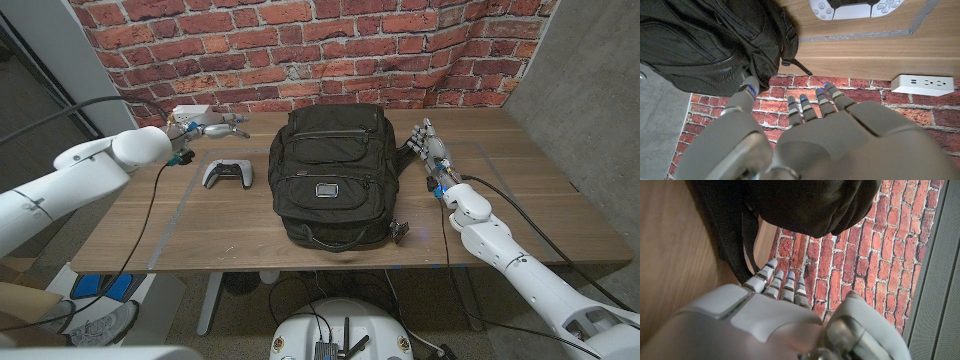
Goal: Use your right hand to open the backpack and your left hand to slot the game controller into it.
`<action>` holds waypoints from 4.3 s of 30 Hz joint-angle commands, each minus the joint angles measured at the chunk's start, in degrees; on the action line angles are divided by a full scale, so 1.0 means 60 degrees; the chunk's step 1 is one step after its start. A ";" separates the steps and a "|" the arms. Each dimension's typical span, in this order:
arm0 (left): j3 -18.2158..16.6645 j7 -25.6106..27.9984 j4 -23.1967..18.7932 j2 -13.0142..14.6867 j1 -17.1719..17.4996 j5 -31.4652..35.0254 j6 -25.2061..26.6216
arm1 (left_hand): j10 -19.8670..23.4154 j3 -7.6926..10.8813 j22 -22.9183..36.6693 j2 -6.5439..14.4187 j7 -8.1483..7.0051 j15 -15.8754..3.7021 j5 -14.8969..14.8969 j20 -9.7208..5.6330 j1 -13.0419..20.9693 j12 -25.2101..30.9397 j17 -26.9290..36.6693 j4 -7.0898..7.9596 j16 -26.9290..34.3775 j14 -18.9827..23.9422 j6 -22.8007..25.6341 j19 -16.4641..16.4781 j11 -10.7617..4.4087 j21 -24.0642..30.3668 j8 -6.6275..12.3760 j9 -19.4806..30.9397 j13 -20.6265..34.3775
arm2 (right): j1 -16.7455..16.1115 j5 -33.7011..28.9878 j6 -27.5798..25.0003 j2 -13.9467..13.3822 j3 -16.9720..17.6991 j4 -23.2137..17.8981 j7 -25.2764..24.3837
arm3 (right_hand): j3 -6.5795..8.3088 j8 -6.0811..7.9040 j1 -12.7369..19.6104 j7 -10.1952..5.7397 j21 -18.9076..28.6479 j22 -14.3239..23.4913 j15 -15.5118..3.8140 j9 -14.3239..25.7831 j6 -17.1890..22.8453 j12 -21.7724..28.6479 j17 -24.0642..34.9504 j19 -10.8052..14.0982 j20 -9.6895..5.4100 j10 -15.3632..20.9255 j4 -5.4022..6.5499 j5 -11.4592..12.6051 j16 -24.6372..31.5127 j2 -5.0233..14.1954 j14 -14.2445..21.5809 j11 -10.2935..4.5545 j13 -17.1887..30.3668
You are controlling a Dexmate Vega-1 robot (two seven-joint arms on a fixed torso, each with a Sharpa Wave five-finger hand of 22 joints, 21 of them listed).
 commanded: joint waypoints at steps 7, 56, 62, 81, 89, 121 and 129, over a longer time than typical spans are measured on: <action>0.1077 -0.1829 -0.0301 0.0320 -0.1391 0.2214 0.0753 | 0.0166 0.0202 -0.0007 -0.0286 -0.0292 -0.1464 0.0068 -0.0694 0.0633 0.0000 0.0041 0.0007 0.0007 0.0237 0.0004 -0.0034 -0.0266 0.0001 0.0019 0.0024 0.0054 | 0.0269 -0.0048 0.0093 0.0202 -0.0090 0.0411 0.0069 | 0.0104 0.0035 -0.0113 -0.0061 -0.0058 0.0026 -0.0034 0.0030 -0.0026 0.0088 -0.0031 0.0105 0.0004 0.0047 0.0000 0.0076 0.0037 0.0197 -0.0014 -0.0056 -0.0034; 0.2593 -0.4793 0.0465 -0.0828 -0.2689 0.8000 0.0041 | -0.1299 -0.0132 0.0006 -0.1339 0.0697 -0.0842 -0.0232 -0.0321 0.2891 -0.0187 0.0049 0.0109 -0.0087 -0.0734 -0.1928 -0.1229 0.0301 -0.0073 -0.0188 0.0039 0.0063 | 0.0276 -0.0234 -0.0022 0.0226 -0.0140 0.0268 -0.0264 | 0.0251 0.0039 -0.0215 -0.0074 -0.0203 0.0030 -0.0030 0.0029 -0.0049 0.0091 -0.0207 0.0150 0.0060 0.0010 -0.0023 0.0059 0.0049 0.0165 -0.0027 -0.0071 -0.0107; 0.2623 -0.4678 0.0681 -0.1003 -0.2649 0.8014 0.0033 | -0.1758 -0.0351 0.0008 -0.1344 0.0873 -0.0615 -0.0252 -0.0094 0.3014 -0.0199 0.0052 0.0132 -0.0110 -0.1157 -0.2393 -0.1738 0.0506 -0.0077 -0.0197 0.0041 0.0063 | 0.0250 -0.0247 -0.0042 0.0217 -0.0143 0.0202 -0.0297 | 0.0269 0.0039 -0.0225 -0.0081 -0.0215 0.0030 -0.0032 0.0029 -0.0050 0.0094 -0.0225 0.0156 0.0061 0.0012 -0.0025 0.0058 0.0048 0.0164 -0.0034 -0.0071 -0.0112; 0.3177 -0.4633 0.1623 -0.1608 -0.3012 0.8258 -0.0313 | -0.2505 -0.0702 0.0012 -0.1326 0.1587 -0.0029 -0.0259 0.0212 0.3092 -0.0165 0.0056 0.0162 -0.0051 -0.1670 -0.3415 -0.2206 0.1118 -0.0029 -0.0243 0.0049 0.0067 | 0.0007 -0.0305 -0.0118 0.0142 -0.0097 -0.0130 -0.0561 | 0.0340 0.0046 -0.0271 -0.0087 -0.0264 0.0033 0.0004 0.0029 -0.0042 0.0097 -0.0305 0.0169 0.0108 0.0004 -0.0034 0.0048 0.0058 0.0153 -0.0033 -0.0089 -0.0127; 0.3233 -0.4175 0.1892 -0.1653 -0.2917 0.8214 -0.0379 | -0.2496 -0.0766 0.0011 -0.1318 0.1705 -0.0016 -0.0259 0.0215 0.3111 -0.0115 0.0058 0.0163 0.0020 -0.1501 -0.3466 -0.2169 0.1112 0.0005 -0.0186 0.0052 0.0069 | -0.0084 -0.0319 -0.0167 0.0086 -0.0068 -0.0282 -0.0643 | 0.0365 0.0050 -0.0290 -0.0083 -0.0278 0.0033 0.0003 0.0029 -0.0032 0.0101 -0.0333 0.0178 0.0114 0.0008 -0.0037 0.0044 0.0061 0.0148 -0.0033 -0.0078 -0.0131; 0.3490 -0.2610 0.3218 -0.2115 -0.3053 0.7699 -0.0664 | -0.1012 -0.1186 0.0005 -0.1304 0.1097 -0.0945 -0.0228 -0.0337 0.3613 0.0206 0.0057 0.0136 0.0165 -0.0044 -0.1965 -0.1156 0.0233 0.0128 0.0355 0.0057 0.0078 | -0.0298 -0.0374 -0.0352 -0.0103 0.0014 -0.0703 -0.0840 | 0.0452 0.0052 -0.0357 -0.0091 -0.0320 0.0035 0.0015 0.0029 -0.0024 0.0104 -0.0432 0.0194 0.0141 0.0004 -0.0047 0.0028 0.0067 0.0124 -0.0046 -0.0092 -0.0142; 0.3717 -0.2436 0.3805 -0.2399 -0.3420 0.7528 -0.0957 | -0.0740 -0.1263 0.0006 -0.1308 0.1004 -0.1088 -0.0225 -0.0374 0.3739 0.0231 0.0058 0.0136 0.0161 0.0192 -0.1687 -0.1066 0.0128 0.0105 0.0422 0.0058 0.0082 | -0.0301 -0.0380 -0.0363 -0.0121 0.0029 -0.0722 -0.0853 | 0.0472 0.0050 -0.0373 -0.0087 -0.0330 0.0036 0.0008 0.0029 -0.0029 0.0100 -0.0453 0.0192 0.0144 -0.0008 -0.0049 0.0024 0.0069 0.0121 -0.0049 -0.0097 -0.0143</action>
